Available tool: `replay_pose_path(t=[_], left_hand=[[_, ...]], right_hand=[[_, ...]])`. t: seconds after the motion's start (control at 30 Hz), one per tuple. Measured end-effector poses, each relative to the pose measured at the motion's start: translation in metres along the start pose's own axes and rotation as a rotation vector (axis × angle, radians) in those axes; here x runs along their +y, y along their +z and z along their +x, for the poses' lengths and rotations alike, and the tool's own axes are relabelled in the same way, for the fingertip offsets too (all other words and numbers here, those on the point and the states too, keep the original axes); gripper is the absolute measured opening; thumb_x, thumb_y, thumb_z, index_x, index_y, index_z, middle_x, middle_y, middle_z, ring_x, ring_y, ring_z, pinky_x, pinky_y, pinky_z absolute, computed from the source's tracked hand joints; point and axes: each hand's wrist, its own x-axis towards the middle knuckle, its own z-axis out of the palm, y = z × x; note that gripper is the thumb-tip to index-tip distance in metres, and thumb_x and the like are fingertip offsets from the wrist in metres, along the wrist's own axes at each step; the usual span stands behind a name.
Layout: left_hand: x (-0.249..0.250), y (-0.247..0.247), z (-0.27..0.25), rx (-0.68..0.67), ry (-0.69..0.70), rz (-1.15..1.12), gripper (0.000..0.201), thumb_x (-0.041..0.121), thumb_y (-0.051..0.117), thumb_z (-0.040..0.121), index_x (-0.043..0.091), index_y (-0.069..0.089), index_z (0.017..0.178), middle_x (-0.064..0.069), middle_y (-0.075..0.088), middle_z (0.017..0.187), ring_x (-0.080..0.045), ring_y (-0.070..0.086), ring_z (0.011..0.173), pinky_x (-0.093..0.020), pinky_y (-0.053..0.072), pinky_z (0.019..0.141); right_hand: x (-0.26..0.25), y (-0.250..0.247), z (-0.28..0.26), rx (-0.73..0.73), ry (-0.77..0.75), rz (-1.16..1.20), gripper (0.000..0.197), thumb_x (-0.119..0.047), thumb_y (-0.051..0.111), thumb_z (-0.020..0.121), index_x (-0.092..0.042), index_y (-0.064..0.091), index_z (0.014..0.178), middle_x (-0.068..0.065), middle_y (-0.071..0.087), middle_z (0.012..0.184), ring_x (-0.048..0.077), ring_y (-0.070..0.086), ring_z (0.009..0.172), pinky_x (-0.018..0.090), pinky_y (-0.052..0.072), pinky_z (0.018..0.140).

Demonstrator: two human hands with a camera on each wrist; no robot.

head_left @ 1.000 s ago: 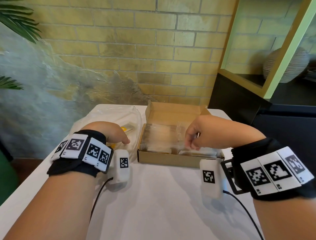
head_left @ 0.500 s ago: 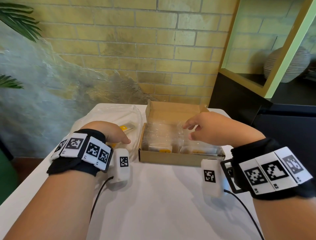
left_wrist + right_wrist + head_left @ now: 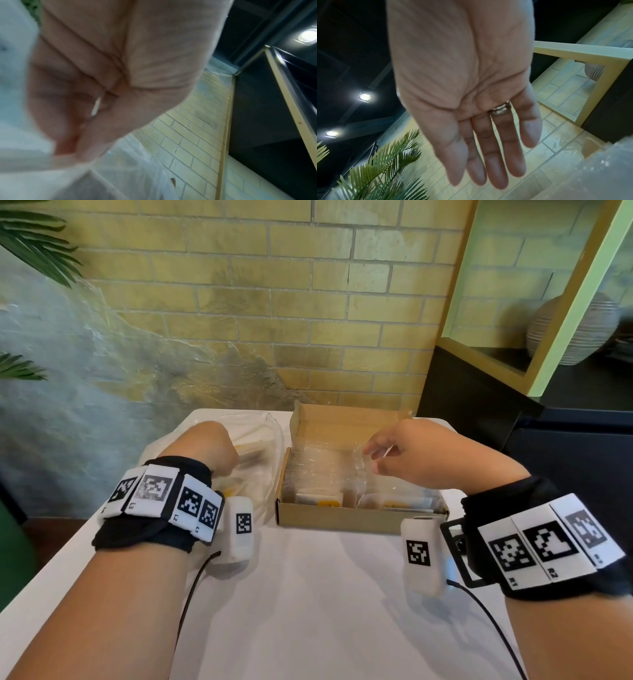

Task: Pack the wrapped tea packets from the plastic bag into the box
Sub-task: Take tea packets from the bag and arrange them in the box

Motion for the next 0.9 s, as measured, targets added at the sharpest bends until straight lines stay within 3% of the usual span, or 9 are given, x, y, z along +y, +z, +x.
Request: replay_pose_path(t=[0.1,0.2,0.3,0.4,0.5,0.6,0.73,0.83,0.9], left_hand=[[0.003,-0.008,-0.007,0.111,-0.011,-0.167,0.028,0.0,0.048,0.085,0.003,0.068,0.104,-0.013,0.066,0.11,-0.029,0.061,0.099,-0.032,0.048,0.08],[0.005,-0.017,-0.012,0.182,-0.006,-0.406,0.025,-0.004,0.05,0.082,0.0,0.07,0.096,-0.015,0.068,0.088,-0.028,0.059,0.074,-0.03,0.047,0.062],[0.008,-0.028,-0.023,0.24,0.034,-0.694,0.023,-0.008,0.058,0.078,0.01,0.072,0.076,-0.004,0.06,0.065,-0.023,0.055,0.067,-0.033,0.05,0.069],[0.014,-0.037,-0.034,0.233,0.141,-0.915,0.024,-0.009,0.063,0.076,0.013,0.07,0.068,-0.004,0.061,0.059,-0.017,0.05,0.057,-0.027,0.046,0.062],[0.022,-0.044,-0.045,0.191,0.258,-1.084,0.024,-0.01,0.063,0.076,0.011,0.071,0.068,-0.011,0.067,0.07,-0.016,0.048,0.059,-0.023,0.042,0.06],[0.034,-0.047,-0.054,0.156,0.368,-1.275,0.031,-0.013,0.06,0.076,0.013,0.071,0.063,-0.018,0.065,0.082,-0.019,0.046,0.068,-0.022,0.039,0.06],[0.055,-0.042,-0.064,0.134,0.456,-1.377,0.026,-0.011,0.06,0.077,0.013,0.07,0.072,-0.012,0.063,0.079,-0.012,0.047,0.057,-0.014,0.041,0.055],[0.067,-0.037,-0.069,0.117,0.491,-1.435,0.027,-0.01,0.06,0.078,0.015,0.071,0.074,-0.016,0.057,0.078,-0.01,0.043,0.052,-0.019,0.04,0.062],[0.073,-0.034,-0.071,0.122,0.49,-1.473,0.028,-0.01,0.06,0.078,0.015,0.071,0.073,-0.016,0.057,0.078,-0.011,0.043,0.055,-0.021,0.039,0.062]], right_hand=[[0.0,-0.002,-0.001,0.029,-0.014,0.004,0.028,-0.027,0.056,0.09,-0.027,0.062,0.118,-0.009,0.064,0.112,0.005,0.053,0.094,0.018,0.036,0.076],[-0.001,-0.003,-0.001,0.053,-0.029,0.038,0.027,-0.029,0.057,0.09,-0.026,0.063,0.116,-0.009,0.065,0.111,0.005,0.053,0.093,0.012,0.036,0.067],[-0.002,-0.002,-0.001,0.087,-0.038,0.084,0.025,-0.028,0.057,0.09,-0.026,0.064,0.114,-0.009,0.065,0.109,0.005,0.054,0.093,0.008,0.034,0.065],[-0.005,-0.002,-0.001,0.125,-0.043,0.084,0.03,-0.03,0.057,0.09,-0.027,0.061,0.12,-0.011,0.063,0.113,0.003,0.053,0.095,0.009,0.036,0.067],[-0.011,0.0,-0.001,0.185,-0.077,0.139,0.054,-0.038,0.061,0.085,-0.027,0.045,0.136,-0.009,0.051,0.133,0.007,0.051,0.112,0.023,0.042,0.09],[-0.021,0.004,-0.004,0.194,-0.131,0.329,0.096,-0.053,0.069,0.069,-0.028,0.019,0.148,-0.008,0.027,0.15,0.008,0.033,0.133,0.032,0.037,0.106],[-0.033,0.011,-0.005,0.211,-0.172,0.431,0.117,-0.053,0.073,0.065,-0.028,-0.005,0.149,-0.015,0.005,0.156,-0.009,0.011,0.127,0.016,0.017,0.102],[-0.034,0.016,0.001,0.302,-0.098,0.418,0.107,-0.044,0.071,0.075,-0.025,-0.003,0.149,-0.007,0.018,0.155,0.004,0.023,0.136,0.017,0.022,0.098],[-0.03,0.018,0.005,0.386,-0.058,0.419,0.071,-0.028,0.064,0.084,-0.023,0.027,0.144,0.001,0.051,0.132,0.016,0.048,0.123,0.019,0.037,0.088]])
